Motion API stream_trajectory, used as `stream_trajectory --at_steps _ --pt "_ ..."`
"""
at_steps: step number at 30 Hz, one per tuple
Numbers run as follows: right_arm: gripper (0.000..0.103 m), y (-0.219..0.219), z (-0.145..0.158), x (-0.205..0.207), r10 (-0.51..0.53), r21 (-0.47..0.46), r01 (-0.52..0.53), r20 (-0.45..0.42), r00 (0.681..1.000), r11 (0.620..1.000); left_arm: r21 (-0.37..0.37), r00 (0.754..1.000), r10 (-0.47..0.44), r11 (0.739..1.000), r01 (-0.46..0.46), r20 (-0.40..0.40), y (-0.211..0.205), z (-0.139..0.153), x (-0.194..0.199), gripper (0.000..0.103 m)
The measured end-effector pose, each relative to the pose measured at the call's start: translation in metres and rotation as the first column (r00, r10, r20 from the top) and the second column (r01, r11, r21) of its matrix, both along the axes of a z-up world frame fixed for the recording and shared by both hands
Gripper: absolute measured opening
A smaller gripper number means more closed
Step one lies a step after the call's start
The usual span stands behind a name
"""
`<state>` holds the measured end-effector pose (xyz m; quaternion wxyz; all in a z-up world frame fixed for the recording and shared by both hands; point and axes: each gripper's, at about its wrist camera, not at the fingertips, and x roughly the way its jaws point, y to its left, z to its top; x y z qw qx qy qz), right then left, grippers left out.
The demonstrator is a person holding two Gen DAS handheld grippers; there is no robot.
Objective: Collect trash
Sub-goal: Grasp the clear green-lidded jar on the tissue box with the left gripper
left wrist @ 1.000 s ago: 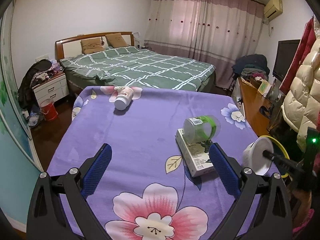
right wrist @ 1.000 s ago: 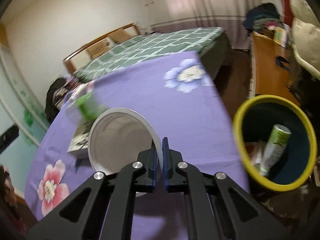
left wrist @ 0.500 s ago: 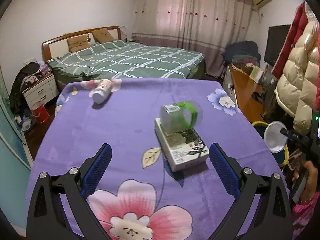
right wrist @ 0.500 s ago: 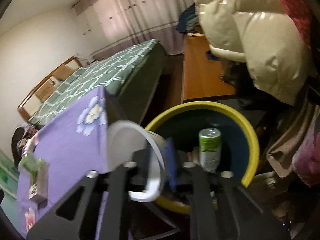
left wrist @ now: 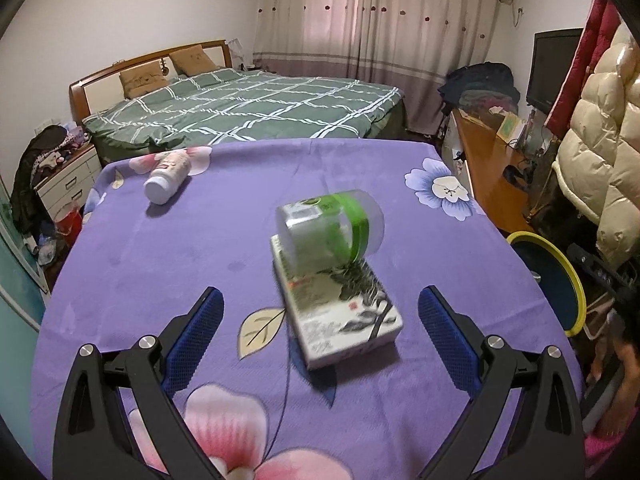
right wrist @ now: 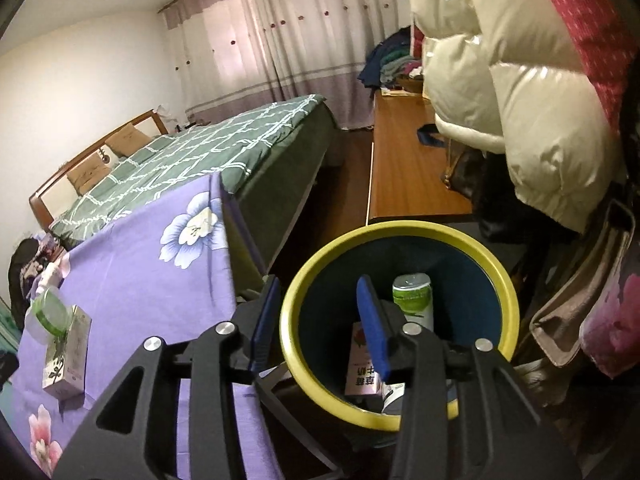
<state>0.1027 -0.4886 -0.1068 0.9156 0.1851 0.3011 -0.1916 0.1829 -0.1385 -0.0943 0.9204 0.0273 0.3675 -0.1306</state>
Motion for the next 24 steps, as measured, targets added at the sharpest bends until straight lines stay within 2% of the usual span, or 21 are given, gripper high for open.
stream_trajectory --at_steps 4,8,11,22,23,24 --pt "0.039 0.004 0.001 0.003 0.009 -0.017 -0.009 -0.004 1.0 1.0 0.003 0.999 0.029 1.0 -0.029 -0.017 -0.015 -0.004 0.021 0.096" --pt "0.039 0.006 0.001 0.002 0.011 -0.016 -0.011 -0.008 1.0 1.0 0.057 0.992 0.121 0.991 -0.123 0.036 -0.029 -0.004 0.041 0.096" --pt "0.039 0.005 0.001 0.002 0.014 -0.013 -0.015 -0.008 1.0 1.0 0.072 0.987 0.153 0.985 -0.156 0.04 -0.033 -0.006 0.053 0.096" --pt "0.039 0.0 -0.002 0.004 0.025 0.018 -0.025 -0.003 1.0 1.0 0.097 0.985 0.17 0.98 -0.172 0.026 -0.047 -0.021 0.07 0.096" --pt "0.039 0.0 -0.002 0.004 0.026 0.021 -0.026 -0.003 1.0 0.999 0.098 0.985 0.17 0.98 -0.172 0.026 -0.048 -0.022 0.071 0.095" --pt "0.039 0.0 -0.003 0.004 0.027 0.024 -0.027 -0.004 1.0 0.999 0.101 0.985 0.17 0.98 -0.171 0.026 -0.049 -0.023 0.072 0.09"
